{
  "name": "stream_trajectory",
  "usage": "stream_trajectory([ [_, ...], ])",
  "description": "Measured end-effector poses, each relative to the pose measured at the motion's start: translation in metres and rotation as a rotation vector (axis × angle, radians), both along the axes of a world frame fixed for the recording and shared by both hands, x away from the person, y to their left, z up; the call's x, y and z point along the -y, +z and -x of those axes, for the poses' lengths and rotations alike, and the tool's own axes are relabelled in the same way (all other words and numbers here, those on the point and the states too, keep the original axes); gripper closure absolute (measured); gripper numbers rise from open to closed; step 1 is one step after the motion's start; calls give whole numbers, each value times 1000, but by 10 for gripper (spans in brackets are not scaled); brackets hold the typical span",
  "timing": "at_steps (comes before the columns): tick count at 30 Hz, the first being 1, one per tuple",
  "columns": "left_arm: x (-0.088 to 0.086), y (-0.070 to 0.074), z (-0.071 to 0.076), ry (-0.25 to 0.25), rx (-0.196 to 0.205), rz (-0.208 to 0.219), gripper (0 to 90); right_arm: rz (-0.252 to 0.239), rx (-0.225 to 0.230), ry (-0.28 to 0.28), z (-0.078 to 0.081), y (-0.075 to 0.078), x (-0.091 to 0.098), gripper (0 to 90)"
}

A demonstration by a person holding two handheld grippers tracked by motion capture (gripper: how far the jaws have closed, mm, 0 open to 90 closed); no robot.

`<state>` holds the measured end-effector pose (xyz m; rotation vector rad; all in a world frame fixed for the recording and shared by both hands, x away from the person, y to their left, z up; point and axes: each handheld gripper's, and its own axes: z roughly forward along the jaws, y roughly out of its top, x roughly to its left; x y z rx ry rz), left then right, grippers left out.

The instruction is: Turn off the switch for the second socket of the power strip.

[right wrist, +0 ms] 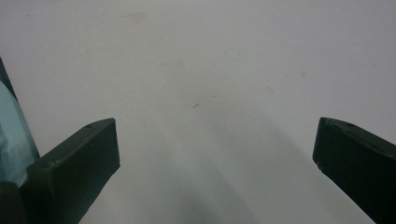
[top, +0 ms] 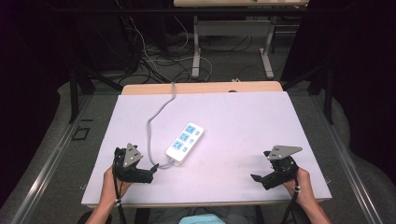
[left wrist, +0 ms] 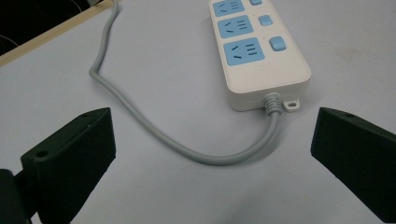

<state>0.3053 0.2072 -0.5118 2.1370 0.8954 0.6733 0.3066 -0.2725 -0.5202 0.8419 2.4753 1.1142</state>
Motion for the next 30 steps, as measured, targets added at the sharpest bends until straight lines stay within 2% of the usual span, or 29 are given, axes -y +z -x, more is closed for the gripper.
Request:
stream_trajectory([
  [7, 5, 2, -5, -6, 6, -12, 0, -1, -2, 3, -1, -1, -1, 0],
  [9, 7, 2, -7, -7, 7, -1, 0, 3, -2, 2, -1, -1, -1, 0],
  [10, 8, 3, -8, -11, 1, -9, 0, 15, -18, 10, -1, 0, 0, 0],
  [11, 9, 4, -9, -12, 15, -17, 0, 14, -17, 10, -2, 0, 0, 0],
  [13, 11, 5, -10, -21, 8, -14, 0, 9, -9, 6, -2, -1, 0, 0],
  [17, 14, 6, -15, -23, 23, -19, 0, 11, -9, 5, -2, -1, 0, 0],
  [19, 15, 6, -17, -23, 22, -5, 0, 20, -16, 14, -2, -1, 0, 0],
  [21, 15, 7, -19, -26, 25, -20, 0, 14, -9, 7, -2, -1, -1, 0],
  [23, 17, 7, -21, -21, 25, -1, 0, 17, -4, 15, -2, -1, -1, 0],
  [25, 18, 9, -23, -23, 32, -8, 0, 15, -8, 12, -2, -2, -1, 0],
  [26, 19, 9, -23, -30, 22, 0, 0, 20, -19, 21, -2, -1, 0, 1],
  [29, 21, 9, -26, -30, 32, 0, 0, 10, -13, 18, -2, -2, 0, 1],
  [30, 21, 10, -27, -36, 27, -14, 0, 11, -14, 18, -2, -2, 0, 1],
])
